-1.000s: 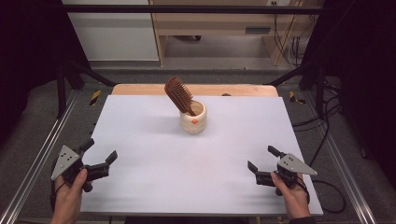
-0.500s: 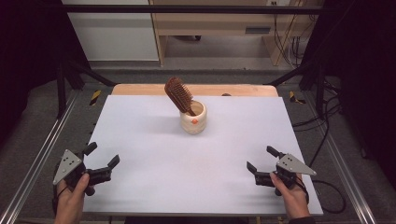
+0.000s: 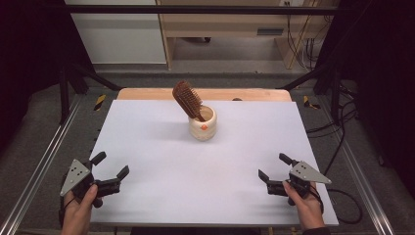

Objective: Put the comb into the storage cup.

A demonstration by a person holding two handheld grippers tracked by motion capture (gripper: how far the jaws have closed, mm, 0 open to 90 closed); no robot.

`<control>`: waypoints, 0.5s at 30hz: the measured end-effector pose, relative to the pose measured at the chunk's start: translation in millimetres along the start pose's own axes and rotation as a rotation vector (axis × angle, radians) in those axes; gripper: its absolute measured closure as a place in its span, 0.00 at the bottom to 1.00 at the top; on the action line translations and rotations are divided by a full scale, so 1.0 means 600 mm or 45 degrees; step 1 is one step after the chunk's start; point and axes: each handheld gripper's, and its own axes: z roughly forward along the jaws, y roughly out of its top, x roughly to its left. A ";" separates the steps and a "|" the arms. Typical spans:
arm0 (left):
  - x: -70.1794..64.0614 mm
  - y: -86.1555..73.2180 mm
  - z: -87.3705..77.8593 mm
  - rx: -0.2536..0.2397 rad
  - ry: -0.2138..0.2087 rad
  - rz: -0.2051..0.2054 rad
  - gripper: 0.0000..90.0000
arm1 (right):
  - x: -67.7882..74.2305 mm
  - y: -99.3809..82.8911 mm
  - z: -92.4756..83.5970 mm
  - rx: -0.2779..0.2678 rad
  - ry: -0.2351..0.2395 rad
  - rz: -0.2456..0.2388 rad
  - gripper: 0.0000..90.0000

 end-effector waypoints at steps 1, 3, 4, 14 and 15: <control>-0.001 -0.001 0.000 0.001 -0.003 -0.001 0.02 | 0.000 0.000 0.000 0.001 0.000 -0.002 0.04; -0.003 -0.003 0.001 0.006 -0.007 0.003 0.02 | 0.000 0.000 0.000 0.002 0.001 -0.003 0.04; -0.004 -0.004 0.002 0.009 -0.011 0.003 0.02 | 0.000 0.000 0.000 0.002 0.000 -0.003 0.04; -0.013 -0.012 0.007 0.031 -0.037 0.014 0.02 | 0.001 -0.002 0.001 0.004 0.009 -0.004 0.04; -0.014 -0.013 0.007 0.032 -0.037 0.013 0.02 | 0.001 -0.002 0.001 0.003 0.011 -0.004 0.04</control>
